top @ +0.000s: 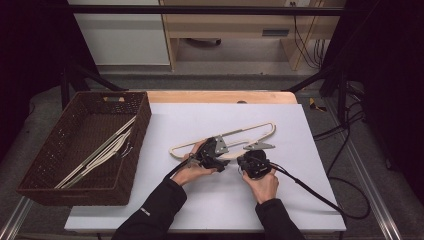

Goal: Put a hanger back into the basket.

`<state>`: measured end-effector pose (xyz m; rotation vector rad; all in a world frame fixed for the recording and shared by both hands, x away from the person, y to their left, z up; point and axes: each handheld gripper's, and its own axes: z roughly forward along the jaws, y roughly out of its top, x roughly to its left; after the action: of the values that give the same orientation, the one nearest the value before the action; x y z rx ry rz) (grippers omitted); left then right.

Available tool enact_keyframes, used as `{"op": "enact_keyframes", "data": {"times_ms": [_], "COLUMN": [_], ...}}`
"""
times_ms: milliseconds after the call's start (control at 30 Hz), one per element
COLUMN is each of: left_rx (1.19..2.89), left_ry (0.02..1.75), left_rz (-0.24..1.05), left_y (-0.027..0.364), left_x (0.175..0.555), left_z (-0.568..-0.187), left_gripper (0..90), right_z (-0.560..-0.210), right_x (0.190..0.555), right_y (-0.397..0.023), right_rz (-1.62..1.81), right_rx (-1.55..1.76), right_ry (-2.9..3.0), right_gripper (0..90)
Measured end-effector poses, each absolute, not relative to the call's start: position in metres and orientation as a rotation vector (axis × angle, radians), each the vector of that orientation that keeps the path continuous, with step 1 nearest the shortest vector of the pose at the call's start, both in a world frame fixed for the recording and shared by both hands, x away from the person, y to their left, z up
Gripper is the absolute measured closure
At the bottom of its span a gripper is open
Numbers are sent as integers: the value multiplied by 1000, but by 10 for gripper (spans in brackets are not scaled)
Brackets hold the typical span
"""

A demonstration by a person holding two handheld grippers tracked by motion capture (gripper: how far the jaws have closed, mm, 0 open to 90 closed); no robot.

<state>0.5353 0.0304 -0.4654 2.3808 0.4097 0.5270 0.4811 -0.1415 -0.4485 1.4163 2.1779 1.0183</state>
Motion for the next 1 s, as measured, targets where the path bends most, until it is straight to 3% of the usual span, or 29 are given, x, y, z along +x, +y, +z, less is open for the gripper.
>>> {"op": "enact_keyframes", "data": {"times_ms": [333,667,867,1000], "left_rx": [2406,2422,2407,2387], "left_ry": [369,310,299,307], "left_rz": [523,577,597,613], "left_y": [25,23,28,34], "left_x": [537,533,532,533], "left_z": [-467,-463,-457,-449], "left_gripper": [590,641,663,682], "right_z": [-442,-437,-416,-400], "right_x": [478,477,469,462], "right_y": [-141,-142,-156,-178], "right_rz": [1029,1054,1164,1291], "right_rx": [1399,1403,1344,1273], "right_ry": [2173,2167,2074,2003], "right_gripper": [891,880,679,496]}}
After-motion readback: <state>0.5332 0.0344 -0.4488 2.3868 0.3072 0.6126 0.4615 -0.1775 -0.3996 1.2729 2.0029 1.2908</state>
